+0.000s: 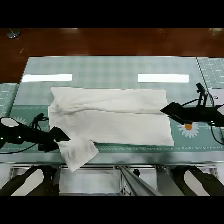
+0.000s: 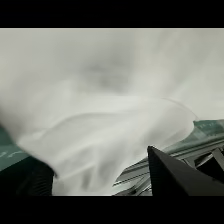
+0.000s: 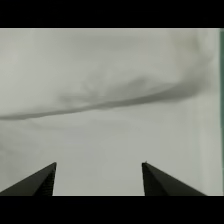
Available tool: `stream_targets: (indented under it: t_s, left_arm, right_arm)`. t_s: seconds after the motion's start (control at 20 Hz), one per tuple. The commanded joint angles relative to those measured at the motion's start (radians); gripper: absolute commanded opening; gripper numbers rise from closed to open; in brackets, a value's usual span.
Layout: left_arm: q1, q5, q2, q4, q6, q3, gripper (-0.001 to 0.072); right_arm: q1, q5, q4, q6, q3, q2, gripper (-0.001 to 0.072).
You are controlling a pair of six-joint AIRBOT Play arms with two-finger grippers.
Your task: Fold the shirts.
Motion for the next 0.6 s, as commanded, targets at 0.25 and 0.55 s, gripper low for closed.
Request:
stream_targets:
  t_s: [0.25, 0.55]
  left_arm:
    - [-0.056, -0.012, 0.004, -0.14, 0.151, 0.006, 0.0031]
    - [-0.056, 0.003, 0.004, -0.139, 0.164, 0.009, 0.0031]
  right_arm:
    - [-0.28, 0.397, -0.451, 0.046, -0.066, 0.002, 0.0616]
    - [-0.243, 0.355, -0.294, 0.015, -0.197, -0.012, 0.0617]
